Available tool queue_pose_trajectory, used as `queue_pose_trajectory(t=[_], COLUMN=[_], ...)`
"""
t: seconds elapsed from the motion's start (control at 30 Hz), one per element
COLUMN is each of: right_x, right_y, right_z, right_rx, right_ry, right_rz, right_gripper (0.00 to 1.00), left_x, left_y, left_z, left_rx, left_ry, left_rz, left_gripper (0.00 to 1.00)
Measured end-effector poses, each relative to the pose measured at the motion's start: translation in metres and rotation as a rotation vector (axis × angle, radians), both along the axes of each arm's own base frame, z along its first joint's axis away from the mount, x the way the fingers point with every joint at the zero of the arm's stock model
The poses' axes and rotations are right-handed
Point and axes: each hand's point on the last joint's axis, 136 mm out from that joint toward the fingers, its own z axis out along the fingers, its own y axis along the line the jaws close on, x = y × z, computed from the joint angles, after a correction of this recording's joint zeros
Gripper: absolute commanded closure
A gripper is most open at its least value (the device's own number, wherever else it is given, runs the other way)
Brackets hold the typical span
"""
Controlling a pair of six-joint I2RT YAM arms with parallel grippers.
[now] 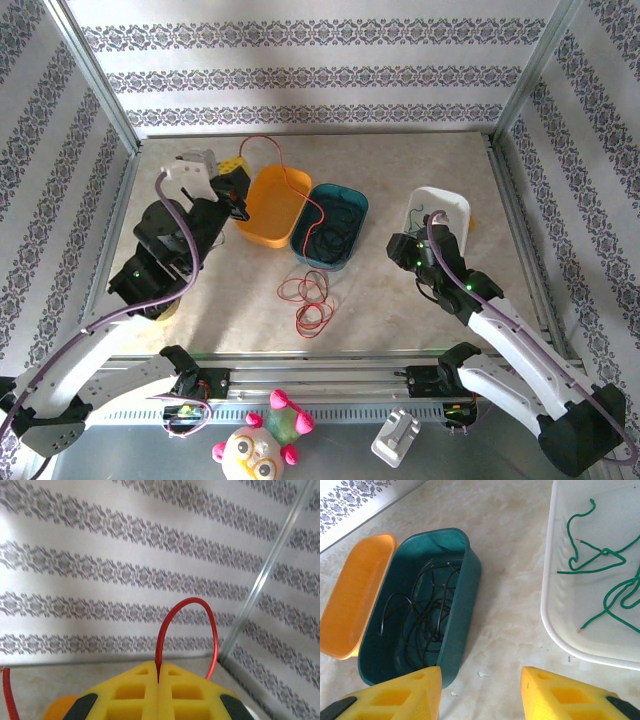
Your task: Untangle the cables
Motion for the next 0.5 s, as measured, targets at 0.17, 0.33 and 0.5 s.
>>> queue_pose_trajectory(t=[0.17,0.33,0.5], right_x=[-0.001,-0.002,-0.003], right_y=[-0.004,-0.004,-0.005], right_z=[-0.002,-0.001,-0.001], right_rx=[-0.005,-0.004,-0.001], right_ry=[-0.006,-0.009,-0.015], right_rz=[-0.015,-0.015,-0.015], right_gripper=[0.54,0.54,0.54], left_x=[0.002,0.009,0.027], left_y=[0.013,0.021,0.034], left_z=[0.017,0.03,0.044], left_rx=[-0.016,-0.037,-0.04], left_ry=[-0.044,-0.061,-0.061], left_rz=[0.075,0.146,0.248], left_gripper=[1.0,1.0,1.0])
